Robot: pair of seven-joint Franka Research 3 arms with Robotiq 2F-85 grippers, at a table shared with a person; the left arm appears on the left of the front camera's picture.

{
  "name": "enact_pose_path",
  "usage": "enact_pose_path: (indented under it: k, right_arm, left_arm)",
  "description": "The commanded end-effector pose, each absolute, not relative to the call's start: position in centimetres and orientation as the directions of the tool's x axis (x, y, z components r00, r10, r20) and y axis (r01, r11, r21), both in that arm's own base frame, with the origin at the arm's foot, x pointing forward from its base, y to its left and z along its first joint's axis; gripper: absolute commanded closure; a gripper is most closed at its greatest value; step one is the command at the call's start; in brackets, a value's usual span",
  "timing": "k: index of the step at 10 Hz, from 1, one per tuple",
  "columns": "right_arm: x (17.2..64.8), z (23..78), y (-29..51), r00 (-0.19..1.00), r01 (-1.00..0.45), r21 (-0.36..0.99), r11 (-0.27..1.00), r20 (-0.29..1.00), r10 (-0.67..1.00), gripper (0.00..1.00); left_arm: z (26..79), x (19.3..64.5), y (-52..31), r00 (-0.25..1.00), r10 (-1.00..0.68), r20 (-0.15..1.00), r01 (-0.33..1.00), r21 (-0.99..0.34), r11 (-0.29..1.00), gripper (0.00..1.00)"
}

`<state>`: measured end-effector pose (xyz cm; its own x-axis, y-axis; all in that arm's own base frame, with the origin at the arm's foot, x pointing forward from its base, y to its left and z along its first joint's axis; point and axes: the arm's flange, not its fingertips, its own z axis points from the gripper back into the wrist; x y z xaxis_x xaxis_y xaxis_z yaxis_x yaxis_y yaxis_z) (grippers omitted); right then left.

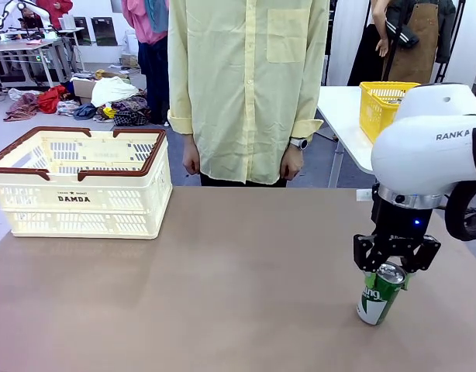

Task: Place the drinks into the Shopping basket.
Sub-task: Pick up one drink and place it into the Shopping basket.

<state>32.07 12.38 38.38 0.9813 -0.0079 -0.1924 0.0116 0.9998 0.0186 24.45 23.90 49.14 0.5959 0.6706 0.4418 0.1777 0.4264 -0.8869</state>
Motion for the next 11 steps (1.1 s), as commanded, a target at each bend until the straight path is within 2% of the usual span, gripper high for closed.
enact_pose_path:
  k: [1, 3, 6, 8, 9, 11]
  right_arm:
    - [30.1, 38.4, 11.2, 0.984, 0.023, 0.006, 1.0, -0.177, -0.021, 1.0]
    - [29.8, 44.8, 9.8, 0.993, 0.003, 0.005, 1.0, -0.121, -0.003, 1.0]
    - [30.8, 56.4, 6.8, 0.986, -0.032, 0.011, 0.999, -0.163, 0.033, 1.0]
    - [33.0, 57.6, 5.0, 0.984, -0.001, 0.064, 0.998, -0.177, 0.013, 1.0]
    - [29.2, 56.8, 6.4, 0.989, -0.005, 0.027, 1.0, -0.148, 0.009, 1.0]
    - [29.2, 56.8, 6.4, 0.989, -0.005, 0.027, 1.0, -0.148, 0.009, 1.0]
  left_arm:
    - [49.2, 24.6, 24.0, 0.587, 0.668, 0.458, 0.202, -0.881, 0.427, 0.0]
    - [49.2, 24.6, 24.0, 0.587, 0.668, 0.458, 0.202, -0.881, 0.427, 0.0]
    - [49.2, 24.6, 24.0, 0.587, 0.668, 0.458, 0.202, -0.881, 0.427, 0.0]
    - [49.2, 24.6, 24.0, 0.587, 0.668, 0.458, 0.202, -0.881, 0.427, 0.0]
    - [49.2, 24.6, 24.0, 0.587, 0.668, 0.458, 0.202, -0.881, 0.427, 0.0]
    - [49.2, 24.6, 24.0, 0.587, 0.668, 0.458, 0.202, -0.881, 0.427, 0.0]
